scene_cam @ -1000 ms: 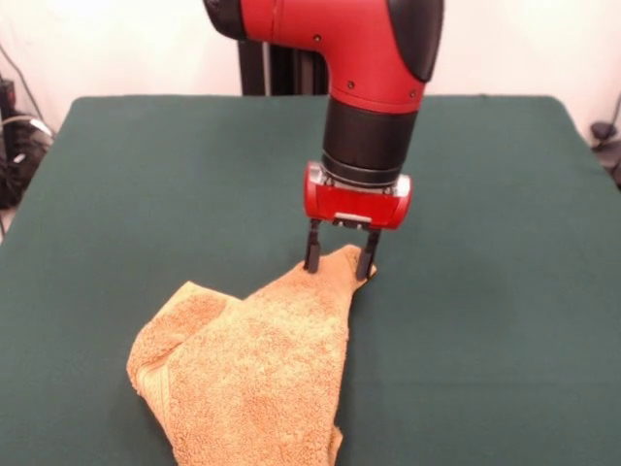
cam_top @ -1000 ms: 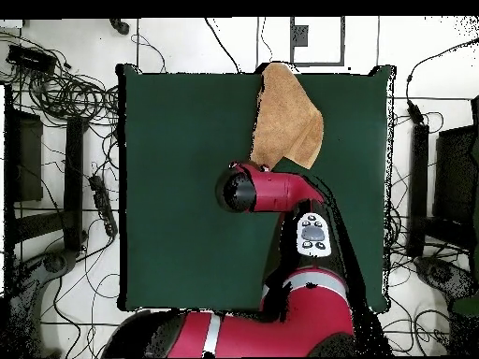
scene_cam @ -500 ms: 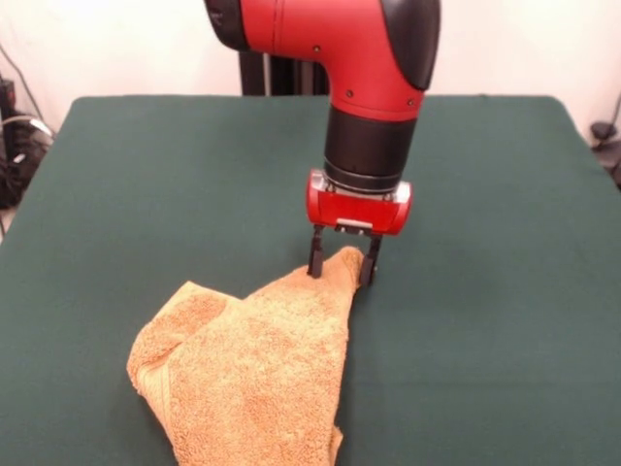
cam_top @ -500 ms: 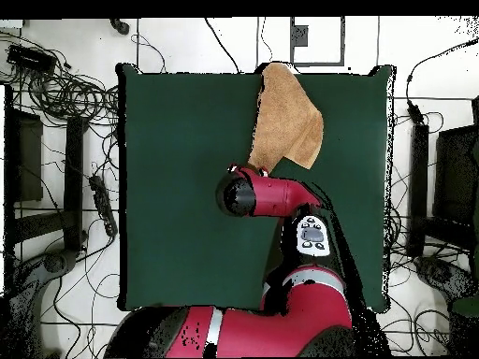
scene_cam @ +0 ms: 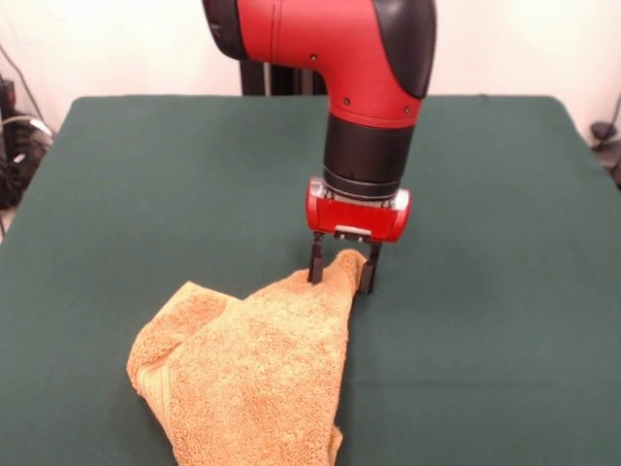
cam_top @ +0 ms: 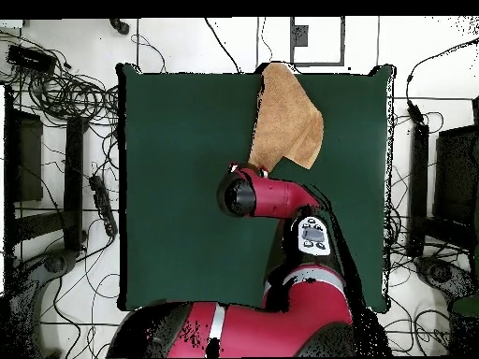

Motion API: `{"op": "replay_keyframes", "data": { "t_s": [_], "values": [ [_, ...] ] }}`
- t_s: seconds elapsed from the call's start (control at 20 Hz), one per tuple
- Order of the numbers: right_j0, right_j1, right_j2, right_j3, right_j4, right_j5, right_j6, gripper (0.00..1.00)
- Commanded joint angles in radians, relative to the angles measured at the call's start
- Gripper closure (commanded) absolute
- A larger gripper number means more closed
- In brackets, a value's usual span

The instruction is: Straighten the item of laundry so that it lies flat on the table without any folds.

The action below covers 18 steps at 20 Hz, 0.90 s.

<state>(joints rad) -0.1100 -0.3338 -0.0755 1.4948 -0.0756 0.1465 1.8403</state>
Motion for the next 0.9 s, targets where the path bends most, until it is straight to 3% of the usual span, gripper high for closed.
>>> {"op": "replay_keyframes", "data": {
  "t_s": [0.05, 0.3, 0.35, 0.9],
  "values": [
    [-0.010, 0.110, 0.144, 0.084, 0.046, -0.064, 0.202, 0.00],
    [0.020, 0.112, 0.108, 0.077, 0.054, -0.070, 0.218, 0.00],
    [0.024, 0.112, 0.103, 0.077, 0.055, -0.074, 0.221, 1.00],
    [0.051, 0.090, 0.066, 0.087, 0.060, -0.088, 0.227, 1.00]
  ]
}}
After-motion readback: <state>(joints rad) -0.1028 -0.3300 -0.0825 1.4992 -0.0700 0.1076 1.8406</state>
